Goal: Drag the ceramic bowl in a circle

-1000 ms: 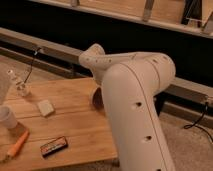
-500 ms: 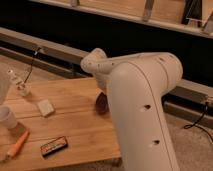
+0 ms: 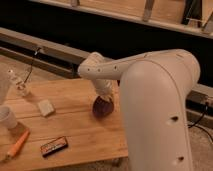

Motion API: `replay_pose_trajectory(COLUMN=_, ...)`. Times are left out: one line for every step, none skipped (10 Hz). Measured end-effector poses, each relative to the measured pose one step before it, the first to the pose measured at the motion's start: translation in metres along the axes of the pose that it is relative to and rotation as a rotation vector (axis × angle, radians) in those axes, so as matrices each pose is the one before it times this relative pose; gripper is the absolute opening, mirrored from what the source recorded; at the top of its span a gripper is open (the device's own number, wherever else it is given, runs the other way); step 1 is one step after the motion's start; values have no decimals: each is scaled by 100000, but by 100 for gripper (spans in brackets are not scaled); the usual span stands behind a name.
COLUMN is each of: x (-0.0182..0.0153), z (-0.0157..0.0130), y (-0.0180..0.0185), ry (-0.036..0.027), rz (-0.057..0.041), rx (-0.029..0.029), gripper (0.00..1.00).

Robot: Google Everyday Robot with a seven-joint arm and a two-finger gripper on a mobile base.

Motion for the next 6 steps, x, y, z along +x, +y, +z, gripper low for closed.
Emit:
replay_pose_trajectory(x=1009, z=-419, y=328, ry=-971, rz=-1759, rx=-430, gripper=0)
replay_pose_trajectory(x=1684, z=-121, y=671, ry=-151, rz=-3032, rx=-227, gripper=0)
replay_pose_trajectory(x=713, z=147, y=362, ry=367, rz=-1505, rx=148, gripper=0)
replay_pose_trajectory(x=892, z=210, y=713, ry=575, rz=-2573, rx=322, gripper=0)
replay_pose_trajectory(x=543, z=106, y=878, ry=367, rz=-2645, rx=219, gripper=0)
replay_pose_trajectory(x=654, z=146, y=1846, ry=494, rz=-5271, rx=493, gripper=0)
